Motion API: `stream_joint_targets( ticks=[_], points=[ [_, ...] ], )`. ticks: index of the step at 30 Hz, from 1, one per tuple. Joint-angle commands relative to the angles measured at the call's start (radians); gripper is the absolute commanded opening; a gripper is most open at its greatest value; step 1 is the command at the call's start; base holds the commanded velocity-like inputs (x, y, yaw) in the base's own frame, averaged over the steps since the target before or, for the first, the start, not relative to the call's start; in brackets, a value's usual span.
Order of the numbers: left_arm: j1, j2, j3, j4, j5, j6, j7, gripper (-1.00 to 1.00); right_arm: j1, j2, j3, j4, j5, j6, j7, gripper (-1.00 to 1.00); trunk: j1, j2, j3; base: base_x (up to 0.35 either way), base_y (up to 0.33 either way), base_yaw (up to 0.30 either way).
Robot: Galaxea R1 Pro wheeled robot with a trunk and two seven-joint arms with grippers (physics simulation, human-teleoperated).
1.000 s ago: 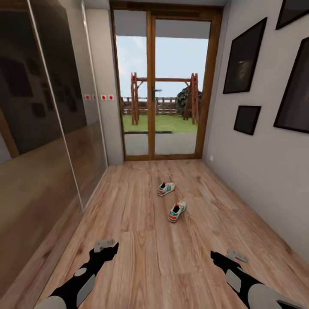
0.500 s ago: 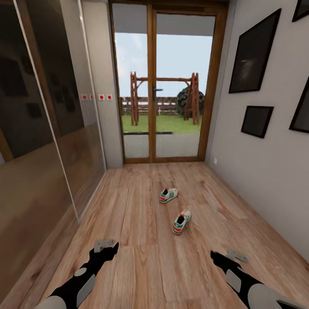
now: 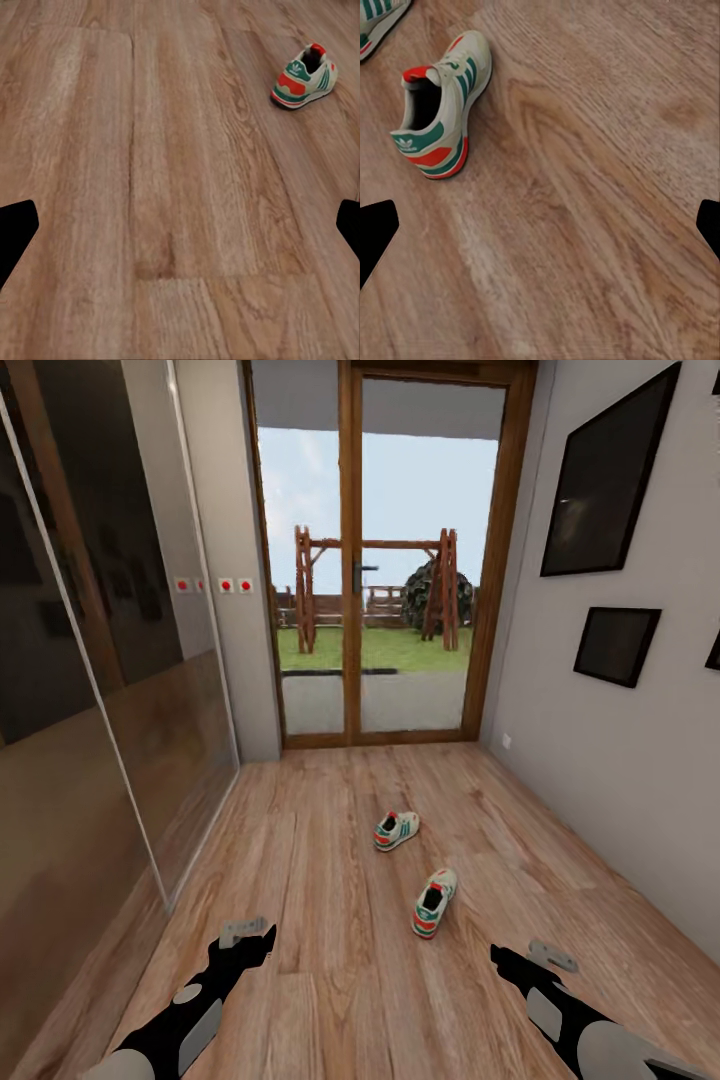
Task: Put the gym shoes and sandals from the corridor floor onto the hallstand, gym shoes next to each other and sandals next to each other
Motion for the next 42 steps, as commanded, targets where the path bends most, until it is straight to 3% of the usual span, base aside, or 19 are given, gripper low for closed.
stream_joint_targets(
  ticks=[1,20,42],
  points=[
    [-0.001,0.001,-0.006,0.001,0.011,-0.004,-0.003,1.0,-0.001,0.0,0.002,0.001,-0.01,-0.004,-0.001,1.0,0.0,0.0,-0.001,0.273,0.207,-0.215],
    [-0.001,0.001,-0.006,0.001,0.011,-0.004,-0.003,1.0,-0.001,0.0,0.002,0.0,-0.01,-0.004,-0.004,1.0,0.0,0.0,-0.001,0.116,0.091,-0.069],
    [-0.001,0.001,-0.006,0.001,0.011,-0.004,-0.003,1.0,-0.001,-0.001,0.002,-0.001,-0.01,-0.003,-0.005,1.0,0.0,0.0,-0.001,0.271,0.197,-0.043]
  ],
)
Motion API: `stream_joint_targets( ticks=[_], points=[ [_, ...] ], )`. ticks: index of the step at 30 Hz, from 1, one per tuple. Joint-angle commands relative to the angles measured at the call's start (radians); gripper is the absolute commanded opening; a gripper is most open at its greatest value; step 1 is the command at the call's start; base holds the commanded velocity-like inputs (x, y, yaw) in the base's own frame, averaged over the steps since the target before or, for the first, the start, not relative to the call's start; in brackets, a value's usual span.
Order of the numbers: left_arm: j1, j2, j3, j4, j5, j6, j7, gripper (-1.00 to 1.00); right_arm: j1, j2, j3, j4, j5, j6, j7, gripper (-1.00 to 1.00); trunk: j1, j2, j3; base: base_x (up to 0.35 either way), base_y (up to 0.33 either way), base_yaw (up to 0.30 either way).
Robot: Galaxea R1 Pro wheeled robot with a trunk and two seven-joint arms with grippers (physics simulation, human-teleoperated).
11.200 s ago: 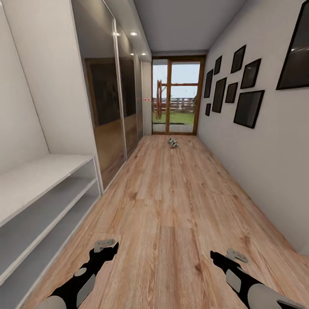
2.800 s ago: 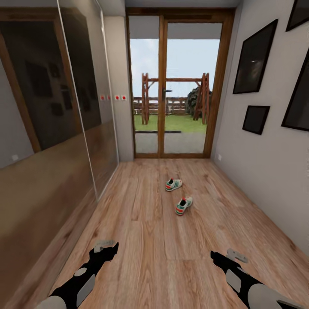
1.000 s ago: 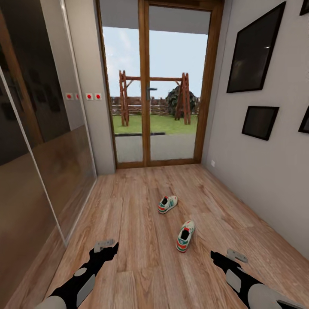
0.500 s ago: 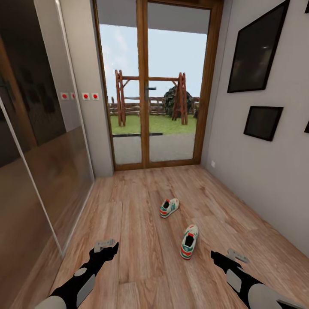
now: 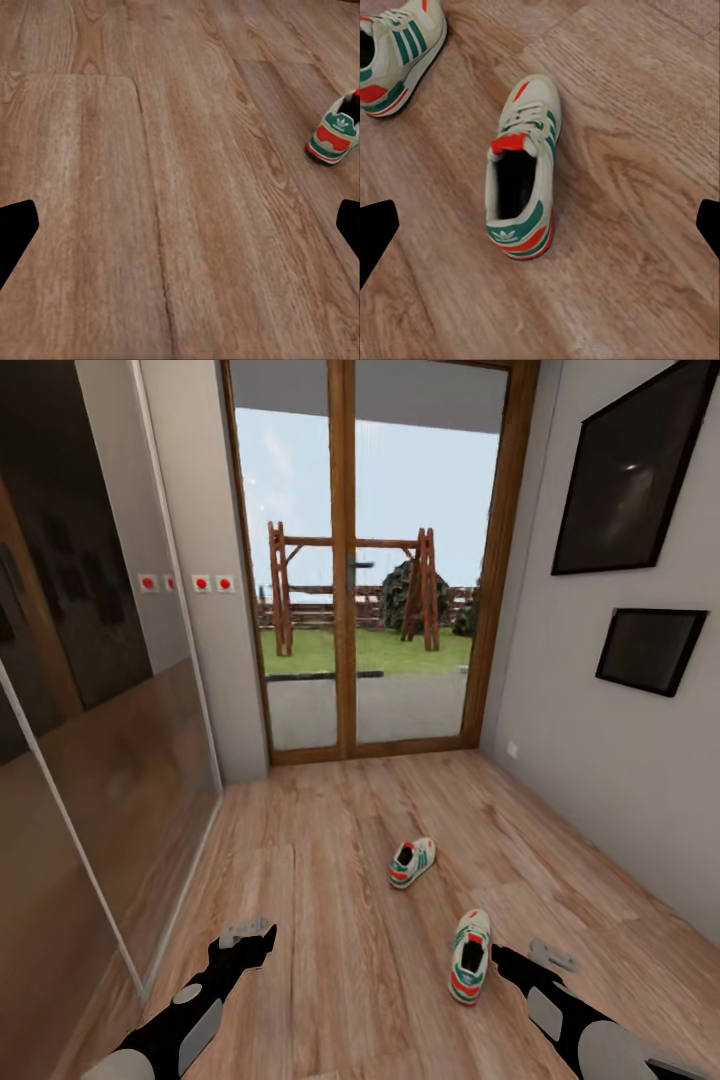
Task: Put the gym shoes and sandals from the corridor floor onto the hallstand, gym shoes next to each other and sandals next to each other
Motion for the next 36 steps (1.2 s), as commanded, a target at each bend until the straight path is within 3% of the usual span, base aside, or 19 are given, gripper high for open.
stream_joint_targets(
  ticks=[1,18,27,36],
  points=[
    [-0.001,0.001,-0.006,0.001,0.011,-0.004,-0.003,1.0,-0.001,0.0,0.002,0.001,-0.01,-0.004,-0.001,1.0,0.0,0.0,-0.001,0.294,0.196,0.0],
    [-0.001,0.001,-0.006,0.001,0.011,-0.004,-0.003,1.0,-0.001,-0.001,0.002,0.002,-0.013,-0.005,0.0,1.0,0.0,0.0,-0.001,0.24,0.138,-0.139],
    [-0.001,0.001,-0.006,0.001,0.011,-0.004,-0.003,1.0,-0.001,-0.001,0.002,0.001,-0.01,-0.005,-0.001,1.0,0.0,0.0,-0.001,0.041,0.005,-0.018],
    [-0.001,0.001,-0.006,0.001,0.011,-0.004,-0.003,1.0,-0.001,-0.001,0.002,0.002,-0.01,-0.005,-0.001,1.0,0.0,0.0,-0.001,0.286,0.06,0.0]
  ],
)
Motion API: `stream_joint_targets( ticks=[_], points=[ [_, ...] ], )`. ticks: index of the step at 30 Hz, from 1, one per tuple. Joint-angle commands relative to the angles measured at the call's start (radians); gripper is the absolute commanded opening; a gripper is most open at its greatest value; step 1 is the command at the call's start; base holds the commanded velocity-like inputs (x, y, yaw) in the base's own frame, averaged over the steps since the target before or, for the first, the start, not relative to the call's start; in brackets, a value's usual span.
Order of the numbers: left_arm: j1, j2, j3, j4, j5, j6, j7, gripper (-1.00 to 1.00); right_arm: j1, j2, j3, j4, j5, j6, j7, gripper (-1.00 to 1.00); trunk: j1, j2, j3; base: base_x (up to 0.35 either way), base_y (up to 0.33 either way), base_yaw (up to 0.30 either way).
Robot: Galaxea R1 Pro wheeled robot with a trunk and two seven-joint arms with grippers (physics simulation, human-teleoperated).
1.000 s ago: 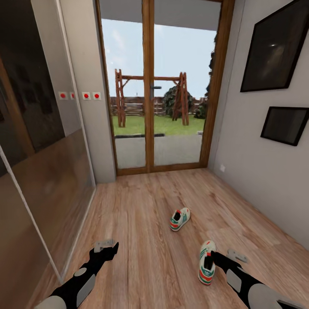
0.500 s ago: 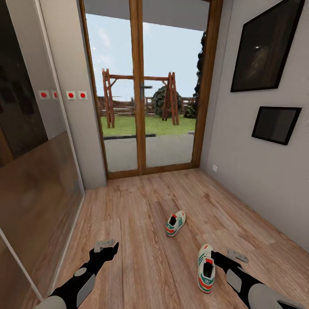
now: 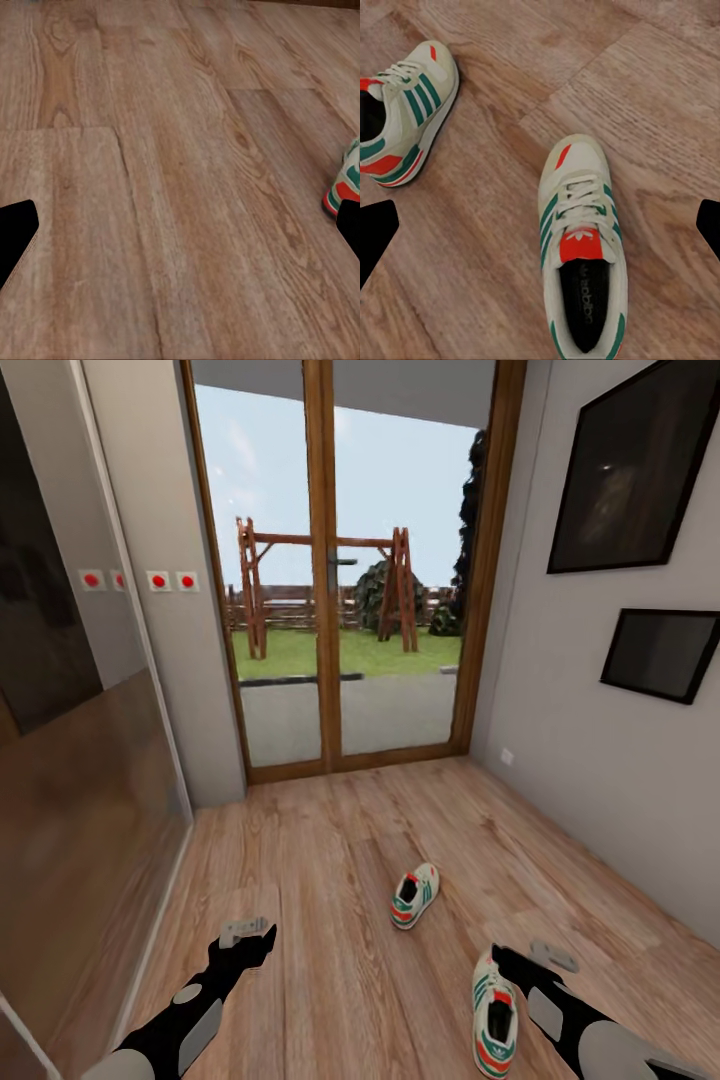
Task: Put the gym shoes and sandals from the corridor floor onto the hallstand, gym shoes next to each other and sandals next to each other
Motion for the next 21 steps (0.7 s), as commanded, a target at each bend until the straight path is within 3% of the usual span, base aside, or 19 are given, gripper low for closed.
stream_joint_targets(
  ticks=[1,10,21],
  points=[
    [-0.001,0.001,-0.006,0.001,0.011,-0.004,-0.003,1.0,-0.001,0.0,0.002,0.001,-0.01,-0.004,0.0,1.0,0.0,0.0,-0.001,0.243,0.036,0.0],
    [-0.001,0.001,-0.006,0.001,0.011,-0.004,-0.003,1.0,-0.001,0.0,0.002,0.001,-0.01,-0.004,0.0,1.0,0.0,0.0,-0.001,0.08,0.011,-0.004],
    [-0.001,0.001,-0.006,0.001,0.011,-0.004,-0.003,1.0,-0.001,0.0,0.002,0.001,-0.01,-0.004,0.0,1.0,0.0,0.0,-0.001,0.002,0.0,-0.126]
  ],
)
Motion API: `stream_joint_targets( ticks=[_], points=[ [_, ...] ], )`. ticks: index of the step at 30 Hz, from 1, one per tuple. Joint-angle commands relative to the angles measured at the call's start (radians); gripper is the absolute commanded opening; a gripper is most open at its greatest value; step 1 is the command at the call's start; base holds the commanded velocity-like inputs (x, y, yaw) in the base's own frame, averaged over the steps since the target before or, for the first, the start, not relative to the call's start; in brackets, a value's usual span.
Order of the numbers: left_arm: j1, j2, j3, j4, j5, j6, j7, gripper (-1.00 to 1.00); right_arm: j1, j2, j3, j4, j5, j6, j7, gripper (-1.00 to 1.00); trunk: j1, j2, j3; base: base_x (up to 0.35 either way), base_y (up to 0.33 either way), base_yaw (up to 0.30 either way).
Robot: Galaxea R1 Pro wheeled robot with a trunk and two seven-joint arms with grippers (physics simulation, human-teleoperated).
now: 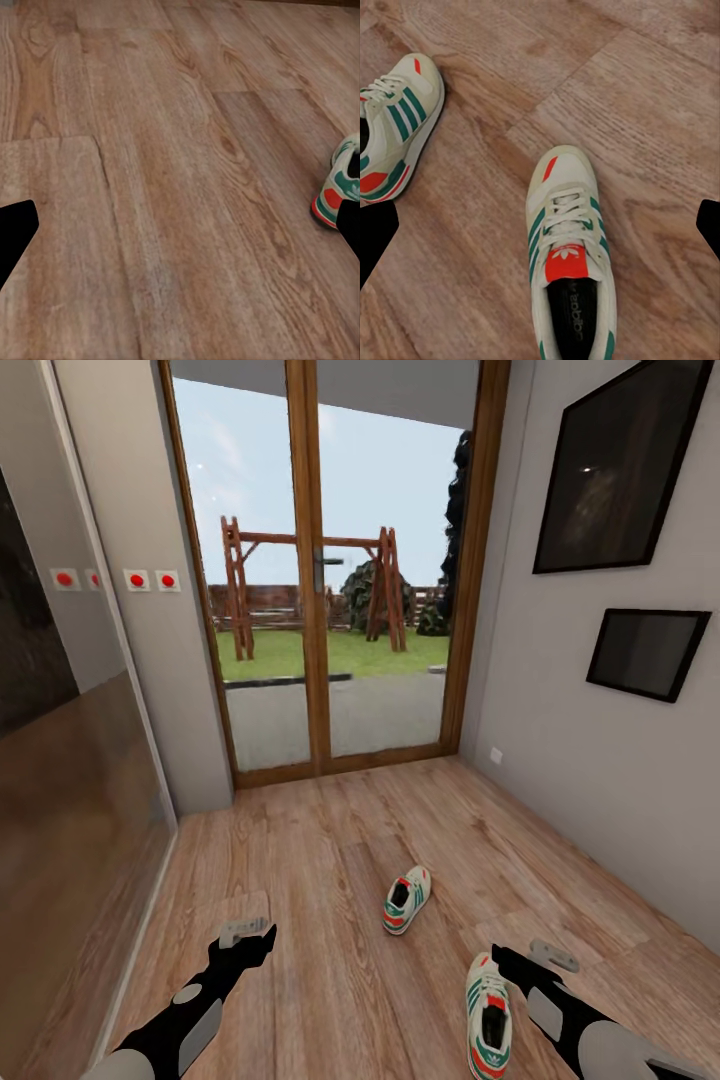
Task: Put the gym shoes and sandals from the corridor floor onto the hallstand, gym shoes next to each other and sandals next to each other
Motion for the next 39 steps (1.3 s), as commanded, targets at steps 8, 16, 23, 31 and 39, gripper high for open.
stream_joint_targets(
  ticks=[8,16,23,31,39],
  points=[
    [0.001,-0.001,-0.006,0.002,0.012,-0.005,-0.003,1.0,-0.002,0.001,0.004,0.006,-0.01,-0.004,0.001,1.0,0.0,0.0,-0.001,0.0,0.0,-0.005],
    [0.003,-0.004,-0.006,0.002,0.012,-0.005,-0.003,1.0,-0.002,0.001,0.004,0.005,-0.01,-0.003,0.001,1.0,0.0,0.0,-0.001,0.0,0.0,0.0],
    [0.004,-0.01,-0.006,0.003,0.012,-0.005,-0.003,1.0,-0.002,0.001,0.004,0.004,-0.01,-0.003,0.001,1.0,0.0,0.0,-0.001,0.0,0.0,0.0],
    [0.004,-0.011,-0.006,0.003,0.012,-0.005,-0.003,1.0,-0.003,0.001,0.004,0.004,-0.01,-0.003,0.001,1.0,0.0,0.0,-0.001,0.0,0.0,0.0],
    [0.004,-0.012,-0.006,0.003,0.012,-0.005,-0.003,1.0,-0.002,0.001,0.004,0.004,-0.01,-0.003,0.001,1.0,0.0,0.0,-0.001,0.092,0.0,0.0]
  ],
)
